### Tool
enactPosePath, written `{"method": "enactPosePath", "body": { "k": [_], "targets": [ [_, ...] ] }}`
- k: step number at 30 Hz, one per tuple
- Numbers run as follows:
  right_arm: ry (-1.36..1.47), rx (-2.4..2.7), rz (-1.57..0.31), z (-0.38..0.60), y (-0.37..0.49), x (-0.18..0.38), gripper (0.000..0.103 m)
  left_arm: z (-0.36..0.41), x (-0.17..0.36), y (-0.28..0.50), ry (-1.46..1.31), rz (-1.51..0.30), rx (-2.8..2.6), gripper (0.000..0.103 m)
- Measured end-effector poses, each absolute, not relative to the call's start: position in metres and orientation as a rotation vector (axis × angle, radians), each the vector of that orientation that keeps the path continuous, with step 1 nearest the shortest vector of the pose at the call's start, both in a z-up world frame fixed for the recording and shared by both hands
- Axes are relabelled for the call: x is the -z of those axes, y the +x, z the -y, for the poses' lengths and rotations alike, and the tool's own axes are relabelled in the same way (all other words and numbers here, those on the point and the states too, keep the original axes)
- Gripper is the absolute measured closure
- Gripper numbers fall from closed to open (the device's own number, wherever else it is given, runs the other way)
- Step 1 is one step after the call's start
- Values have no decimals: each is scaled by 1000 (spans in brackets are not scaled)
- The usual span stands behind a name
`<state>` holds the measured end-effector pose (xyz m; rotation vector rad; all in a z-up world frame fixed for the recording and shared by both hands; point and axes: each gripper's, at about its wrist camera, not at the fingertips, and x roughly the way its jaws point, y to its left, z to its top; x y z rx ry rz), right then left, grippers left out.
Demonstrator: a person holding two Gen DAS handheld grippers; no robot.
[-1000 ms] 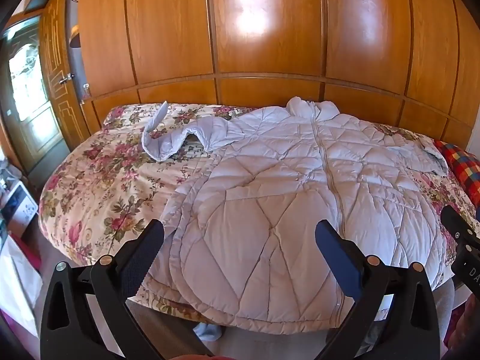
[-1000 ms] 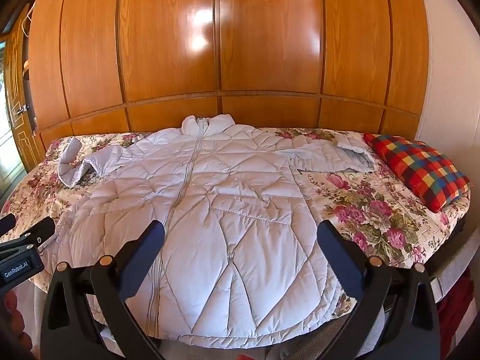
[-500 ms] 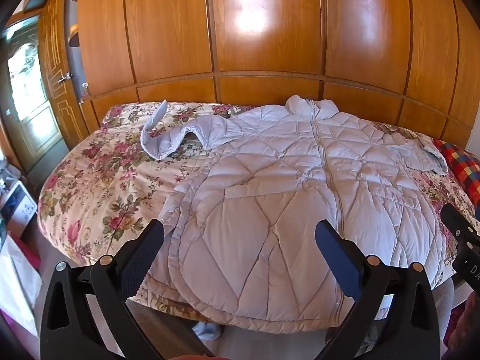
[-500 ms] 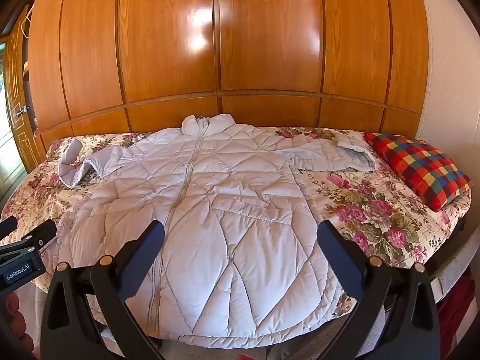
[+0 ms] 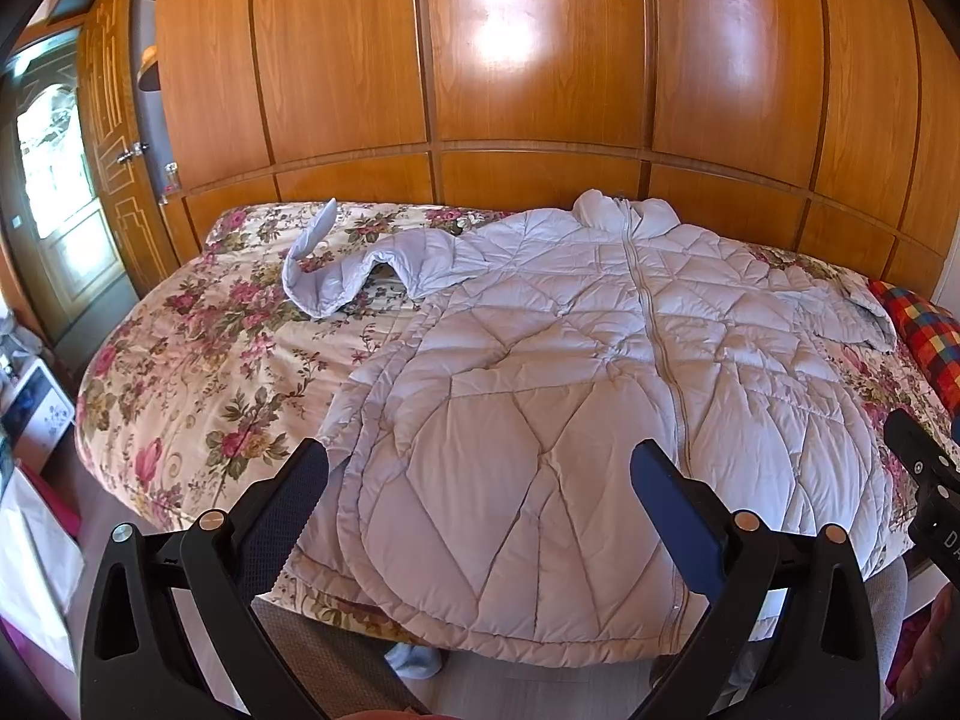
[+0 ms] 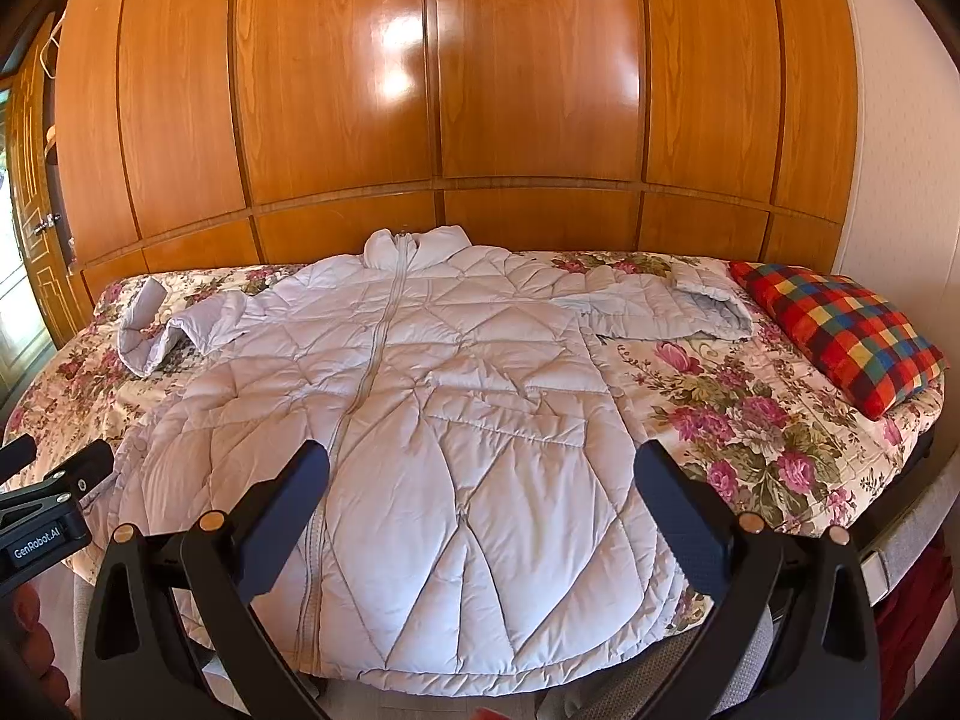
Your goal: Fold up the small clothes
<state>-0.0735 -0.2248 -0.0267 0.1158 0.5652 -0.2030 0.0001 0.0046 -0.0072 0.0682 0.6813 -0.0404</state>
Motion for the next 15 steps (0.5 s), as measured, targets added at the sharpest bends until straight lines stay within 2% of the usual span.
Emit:
{"method": "enactPosePath", "body": {
  "k": [15],
  "targets": [
    [114,201,-569,224,-73,27,2,-4,8,0,69,-690,40,3]
  ]
}}
